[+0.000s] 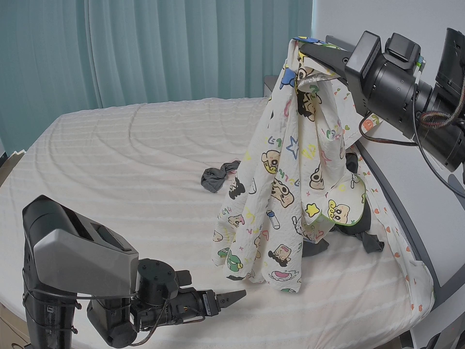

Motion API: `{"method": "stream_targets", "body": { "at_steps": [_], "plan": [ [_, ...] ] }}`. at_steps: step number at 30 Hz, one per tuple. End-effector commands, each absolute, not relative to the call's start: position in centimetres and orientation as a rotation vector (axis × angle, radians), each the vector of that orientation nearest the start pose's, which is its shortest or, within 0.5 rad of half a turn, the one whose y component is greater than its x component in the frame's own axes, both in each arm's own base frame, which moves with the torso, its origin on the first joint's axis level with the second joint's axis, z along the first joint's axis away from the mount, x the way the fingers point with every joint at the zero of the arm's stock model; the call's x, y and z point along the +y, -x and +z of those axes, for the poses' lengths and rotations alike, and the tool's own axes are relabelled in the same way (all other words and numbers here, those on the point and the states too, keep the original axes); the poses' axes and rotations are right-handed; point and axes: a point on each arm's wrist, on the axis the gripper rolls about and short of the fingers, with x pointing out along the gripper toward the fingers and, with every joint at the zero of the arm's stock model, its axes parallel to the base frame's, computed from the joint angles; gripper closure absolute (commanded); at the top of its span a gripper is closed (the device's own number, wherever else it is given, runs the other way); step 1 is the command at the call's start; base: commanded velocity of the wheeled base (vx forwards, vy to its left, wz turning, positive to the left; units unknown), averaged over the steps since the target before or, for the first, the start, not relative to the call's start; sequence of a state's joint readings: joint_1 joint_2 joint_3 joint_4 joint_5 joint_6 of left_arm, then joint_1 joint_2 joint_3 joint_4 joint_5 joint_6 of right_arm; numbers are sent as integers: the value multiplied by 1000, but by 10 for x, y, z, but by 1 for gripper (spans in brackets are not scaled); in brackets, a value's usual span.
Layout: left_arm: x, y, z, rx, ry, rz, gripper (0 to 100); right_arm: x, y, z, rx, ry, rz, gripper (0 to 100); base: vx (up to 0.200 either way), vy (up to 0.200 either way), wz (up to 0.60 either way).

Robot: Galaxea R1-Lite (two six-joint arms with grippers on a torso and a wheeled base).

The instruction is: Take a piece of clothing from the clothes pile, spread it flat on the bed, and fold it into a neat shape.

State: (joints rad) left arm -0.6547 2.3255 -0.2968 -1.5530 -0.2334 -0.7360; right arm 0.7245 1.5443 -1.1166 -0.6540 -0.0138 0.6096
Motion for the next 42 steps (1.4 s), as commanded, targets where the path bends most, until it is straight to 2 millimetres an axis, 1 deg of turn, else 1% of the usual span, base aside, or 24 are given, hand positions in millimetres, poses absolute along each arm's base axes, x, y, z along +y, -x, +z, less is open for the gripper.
{"method": "stream_targets", "body": {
  "at_steps": [1, 7, 12, 14, 18, 22, 27, 33, 38, 40, 42],
  "plan": [
    [-192, -233, -21, 727, 590, -653, 0, 190, -207, 327, -5, -675, 779, 100, 0, 0, 0],
    [-200, -236, -18, 726, 663, -647, 0, 193, -207, 327, 3, -673, 778, 100, 0, 0, 0],
    [-205, -246, -10, 639, 695, -585, 0, 193, -207, 327, 3, -672, 779, 100, 0, 0, 0],
    [-206, -248, -8, 614, 699, -568, 0, 193, -207, 326, 5, -671, 777, 100, 0, 0, 0],
    [-201, -251, -1, 585, 713, -552, 0, 192, -207, 326, 7, -670, 777, 100, 0, 0, 0],
    [-195, -260, 15, 522, 739, -549, 0, 191, -206, 326, 8, -670, 775, 100, 0, 0, 0],
    [-189, -263, 37, 454, 766, -566, 0, 191, -206, 326, 8, -670, 770, 100, 0, 0, 0],
    [-188, -268, 33, 453, 769, -558, 0, 192, -206, 327, 6, -671, 774, 100, 0, 0, 0],
    [-195, -270, 11, 521, 751, -568, 0, 193, -207, 327, 7, -671, 775, 100, 0, 0, 0],
    [-198, -272, 7, 527, 747, -572, 0, 193, -207, 327, 8, -670, 776, 100, 0, 0, 0],
    [-201, -276, 8, 511, 752, -576, 0, 193, -207, 327, 9, -670, 778, 100, 0, 0, 0]
  ]
}}
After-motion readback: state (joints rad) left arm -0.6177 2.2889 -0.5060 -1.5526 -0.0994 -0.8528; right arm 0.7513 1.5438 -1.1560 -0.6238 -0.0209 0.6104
